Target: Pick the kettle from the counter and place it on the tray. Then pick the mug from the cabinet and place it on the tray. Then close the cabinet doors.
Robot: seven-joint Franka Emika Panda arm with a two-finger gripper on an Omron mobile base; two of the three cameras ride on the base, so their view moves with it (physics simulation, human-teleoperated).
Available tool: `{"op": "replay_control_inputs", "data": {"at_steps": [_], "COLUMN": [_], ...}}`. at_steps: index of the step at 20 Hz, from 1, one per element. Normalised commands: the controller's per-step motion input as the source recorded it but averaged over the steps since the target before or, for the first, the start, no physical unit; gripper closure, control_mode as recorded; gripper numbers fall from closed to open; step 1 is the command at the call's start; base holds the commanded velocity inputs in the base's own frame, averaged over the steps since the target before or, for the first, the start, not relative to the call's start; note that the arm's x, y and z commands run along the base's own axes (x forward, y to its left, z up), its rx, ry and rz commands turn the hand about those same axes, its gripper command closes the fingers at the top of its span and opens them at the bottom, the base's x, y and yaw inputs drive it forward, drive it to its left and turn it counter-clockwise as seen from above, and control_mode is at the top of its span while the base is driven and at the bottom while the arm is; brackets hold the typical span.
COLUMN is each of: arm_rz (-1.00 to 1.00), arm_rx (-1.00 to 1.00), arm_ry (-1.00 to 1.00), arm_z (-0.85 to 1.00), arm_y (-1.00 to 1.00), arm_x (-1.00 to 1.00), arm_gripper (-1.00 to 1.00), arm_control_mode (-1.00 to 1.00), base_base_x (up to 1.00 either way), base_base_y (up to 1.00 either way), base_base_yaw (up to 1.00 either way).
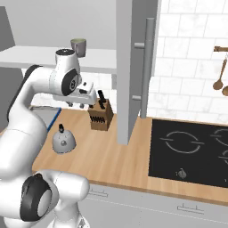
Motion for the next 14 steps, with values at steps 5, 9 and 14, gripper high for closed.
{"op": "replay_control_inputs", "data": {"at_steps": [5,9,14], "arm_rz": [0.0,0.06,0.23], "arm_rx": [0.0,-0.01,-0.1], "arm_ry": [-0.01,-0.06,-0.12], "arm_z": [-0.06,-0.31,-0.32], "arm_y": [0.0,0.1,0.29], "arm_x": [-0.25,-0.77,-0.51], "arm_gripper": [-1.0,-1.0,-1.0], "arm_control_mode": [-1.0,-1.0,-1.0], "base_base_x": [0.0,0.0,0.0], "base_base_y": [0.0,0.0,0.0], "base_base_yaw": [0.0,0.0,0.0]}}
